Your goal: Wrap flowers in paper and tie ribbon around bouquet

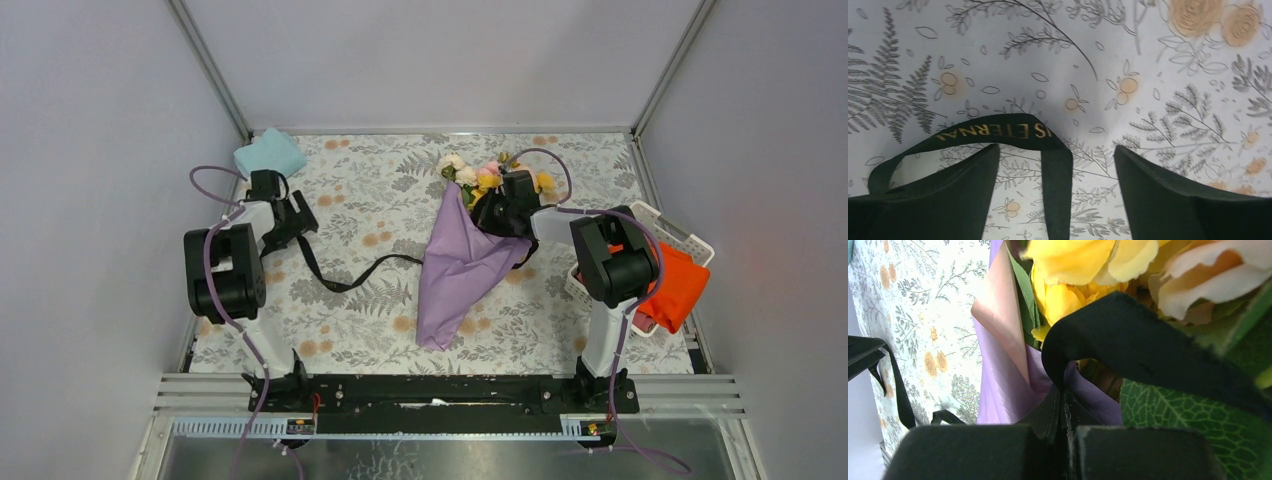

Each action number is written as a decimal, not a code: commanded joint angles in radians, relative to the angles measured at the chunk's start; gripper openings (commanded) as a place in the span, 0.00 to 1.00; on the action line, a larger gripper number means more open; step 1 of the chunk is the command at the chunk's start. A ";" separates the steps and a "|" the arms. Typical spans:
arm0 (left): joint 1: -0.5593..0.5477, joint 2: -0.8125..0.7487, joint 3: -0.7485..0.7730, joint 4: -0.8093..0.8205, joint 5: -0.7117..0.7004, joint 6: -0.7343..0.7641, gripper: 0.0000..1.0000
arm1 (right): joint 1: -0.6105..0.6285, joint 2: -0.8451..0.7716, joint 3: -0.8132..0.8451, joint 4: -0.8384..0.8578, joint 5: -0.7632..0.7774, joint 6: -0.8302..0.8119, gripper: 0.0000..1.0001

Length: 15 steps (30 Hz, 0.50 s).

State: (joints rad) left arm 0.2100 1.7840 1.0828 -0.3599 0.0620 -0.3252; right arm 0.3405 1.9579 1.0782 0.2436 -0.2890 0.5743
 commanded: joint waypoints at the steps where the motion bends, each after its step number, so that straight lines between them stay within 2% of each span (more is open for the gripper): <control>1: -0.006 0.045 0.018 0.070 -0.084 -0.127 0.83 | 0.006 -0.028 0.016 -0.063 0.058 -0.047 0.00; 5: -0.007 0.105 0.043 0.052 -0.069 -0.131 0.67 | 0.006 -0.028 0.020 -0.061 0.066 -0.044 0.00; 6: -0.005 0.120 0.047 0.051 -0.067 -0.128 0.58 | 0.006 -0.028 0.020 -0.063 0.065 -0.043 0.00; 8: -0.004 0.149 0.060 0.061 -0.025 -0.112 0.31 | 0.006 -0.029 0.020 -0.062 0.067 -0.042 0.00; 10: -0.001 0.173 0.084 0.056 0.019 -0.094 0.00 | 0.006 -0.031 0.020 -0.069 0.068 -0.042 0.00; 15: -0.007 0.032 0.065 0.118 0.233 -0.040 0.00 | 0.006 -0.030 0.027 -0.082 0.063 -0.056 0.00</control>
State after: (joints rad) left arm 0.2092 1.8996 1.1759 -0.2825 0.1040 -0.4103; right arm 0.3405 1.9526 1.0836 0.2245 -0.2760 0.5640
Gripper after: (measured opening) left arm 0.007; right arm 0.011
